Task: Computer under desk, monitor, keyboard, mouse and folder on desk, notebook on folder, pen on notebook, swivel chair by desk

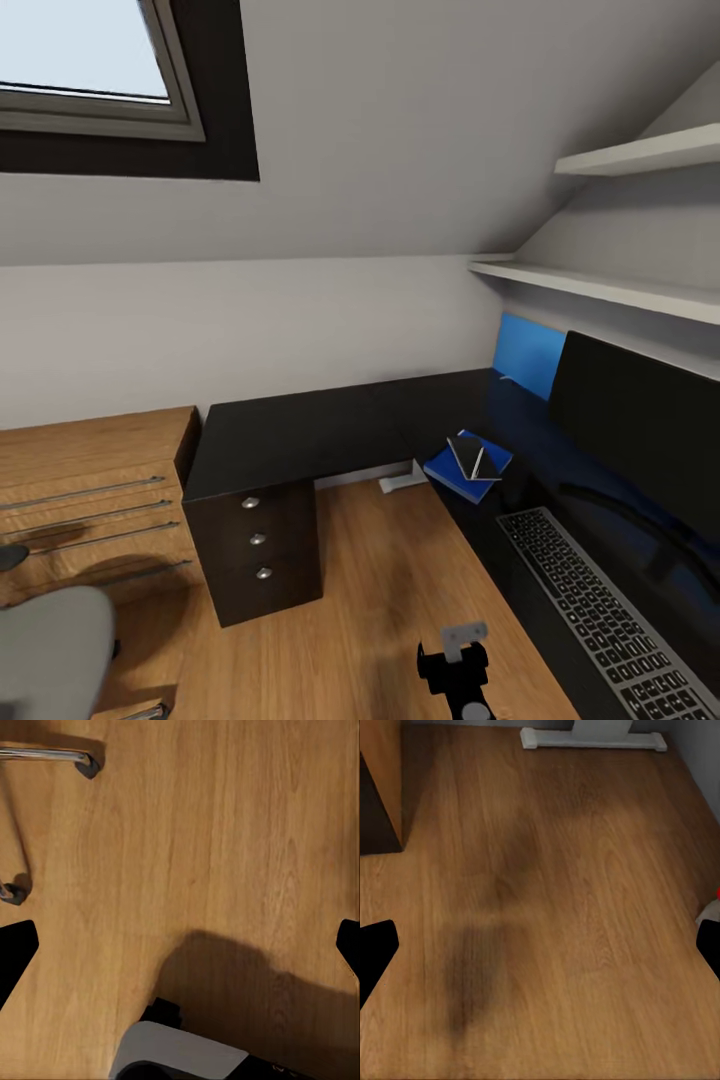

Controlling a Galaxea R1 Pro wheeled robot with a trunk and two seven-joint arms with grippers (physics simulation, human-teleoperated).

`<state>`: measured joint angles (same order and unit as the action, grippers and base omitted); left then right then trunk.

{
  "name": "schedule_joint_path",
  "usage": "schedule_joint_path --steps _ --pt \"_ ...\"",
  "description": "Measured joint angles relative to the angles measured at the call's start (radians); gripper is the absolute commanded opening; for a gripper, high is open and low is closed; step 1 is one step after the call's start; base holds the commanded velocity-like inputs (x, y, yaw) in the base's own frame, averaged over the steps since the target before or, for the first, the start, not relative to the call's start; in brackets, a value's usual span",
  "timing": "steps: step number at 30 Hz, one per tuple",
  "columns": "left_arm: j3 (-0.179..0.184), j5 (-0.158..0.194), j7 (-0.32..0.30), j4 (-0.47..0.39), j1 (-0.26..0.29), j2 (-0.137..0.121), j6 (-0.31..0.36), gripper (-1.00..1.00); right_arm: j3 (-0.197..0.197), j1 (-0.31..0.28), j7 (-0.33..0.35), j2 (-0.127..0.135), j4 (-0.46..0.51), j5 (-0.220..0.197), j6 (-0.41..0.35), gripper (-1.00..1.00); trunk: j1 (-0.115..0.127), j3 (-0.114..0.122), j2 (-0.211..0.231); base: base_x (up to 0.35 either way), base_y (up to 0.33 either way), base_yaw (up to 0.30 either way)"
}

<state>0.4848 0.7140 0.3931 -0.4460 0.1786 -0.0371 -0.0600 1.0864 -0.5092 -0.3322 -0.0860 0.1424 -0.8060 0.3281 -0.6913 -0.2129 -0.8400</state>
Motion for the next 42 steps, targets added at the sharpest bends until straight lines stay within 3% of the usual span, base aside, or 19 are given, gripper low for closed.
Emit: schedule_joint_path --steps 7,26,42 --pt "-0.003 0.003 -0.021 0.021 0.0 0.007 -0.089 1.0 -0.001 0.008 0.004 -0.001 -0.006 -0.002 0.069 1.0 0.027 0.022 0.049 0.0 0.0 0.055" --pt "-0.011 0.008 -0.02 0.022 0.0 0.007 -0.128 1.0 -0.001 0.017 0.006 -0.013 -0.009 0.0 0.076 1.0 0.099 0.082 0.182 -0.183 0.0 0.262" --pt "-0.008 0.008 -0.02 0.037 0.0 0.007 -0.131 1.0 -0.001 0.018 0.006 -0.015 -0.012 0.0 0.076 1.0 0.161 0.129 0.295 -0.02 0.0 0.277"
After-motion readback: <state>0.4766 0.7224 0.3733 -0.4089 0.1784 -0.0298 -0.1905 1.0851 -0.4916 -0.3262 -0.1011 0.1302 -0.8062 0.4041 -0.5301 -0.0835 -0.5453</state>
